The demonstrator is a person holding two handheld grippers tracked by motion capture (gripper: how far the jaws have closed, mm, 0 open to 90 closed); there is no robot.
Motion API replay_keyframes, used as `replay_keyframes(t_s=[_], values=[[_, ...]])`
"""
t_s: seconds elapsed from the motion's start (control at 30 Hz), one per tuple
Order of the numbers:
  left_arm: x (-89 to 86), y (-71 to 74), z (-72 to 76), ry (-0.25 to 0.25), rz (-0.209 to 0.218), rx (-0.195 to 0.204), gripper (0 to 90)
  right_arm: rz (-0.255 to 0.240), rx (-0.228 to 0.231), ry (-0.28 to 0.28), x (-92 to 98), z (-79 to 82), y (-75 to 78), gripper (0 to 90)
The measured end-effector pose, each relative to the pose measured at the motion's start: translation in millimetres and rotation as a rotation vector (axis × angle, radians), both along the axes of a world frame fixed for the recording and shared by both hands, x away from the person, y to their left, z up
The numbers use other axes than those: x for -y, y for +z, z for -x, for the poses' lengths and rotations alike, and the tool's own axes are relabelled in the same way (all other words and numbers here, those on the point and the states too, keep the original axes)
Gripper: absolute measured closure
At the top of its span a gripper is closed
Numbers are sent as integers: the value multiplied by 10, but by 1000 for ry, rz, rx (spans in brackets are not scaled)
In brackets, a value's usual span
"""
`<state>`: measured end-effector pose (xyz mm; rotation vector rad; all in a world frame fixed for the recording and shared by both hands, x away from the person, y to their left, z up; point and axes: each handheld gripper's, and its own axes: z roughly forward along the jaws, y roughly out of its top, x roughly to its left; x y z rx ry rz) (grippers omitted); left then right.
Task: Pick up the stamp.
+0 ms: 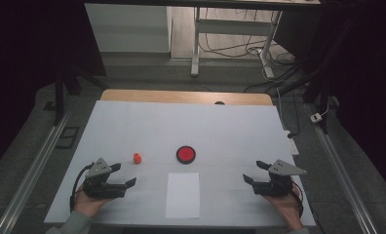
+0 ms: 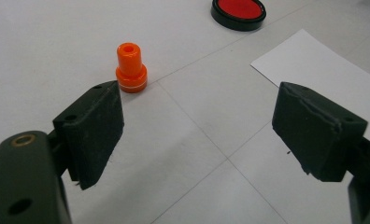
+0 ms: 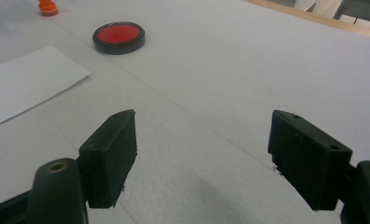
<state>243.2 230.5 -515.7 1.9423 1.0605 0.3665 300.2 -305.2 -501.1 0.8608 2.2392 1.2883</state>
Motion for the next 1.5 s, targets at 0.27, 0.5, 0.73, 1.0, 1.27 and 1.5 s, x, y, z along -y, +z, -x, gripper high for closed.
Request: replay_keyframes(t_s=[0.27, 0.5, 0.73, 1.0, 1.27, 1.5], values=[[4, 12, 7, -5, -2, 9, 176, -1, 13, 14, -35, 9, 14, 253], [23, 45, 32, -15, -14, 24, 183, -7, 20, 20, -50, -6, 19, 256], [42, 54, 12, -24, -18, 20, 183, -11, 27, 25, -51, 2, 35, 259], [58, 103, -3, -33, -32, 30, 185, -10, 32, 26, -60, 7, 47, 265], [131, 206, -82, -60, -57, 32, 188, -11, 33, 26, -73, 8, 55, 271], [174, 226, -168, -64, -63, 23, 187, -6, 36, 24, -74, 18, 60, 277]])
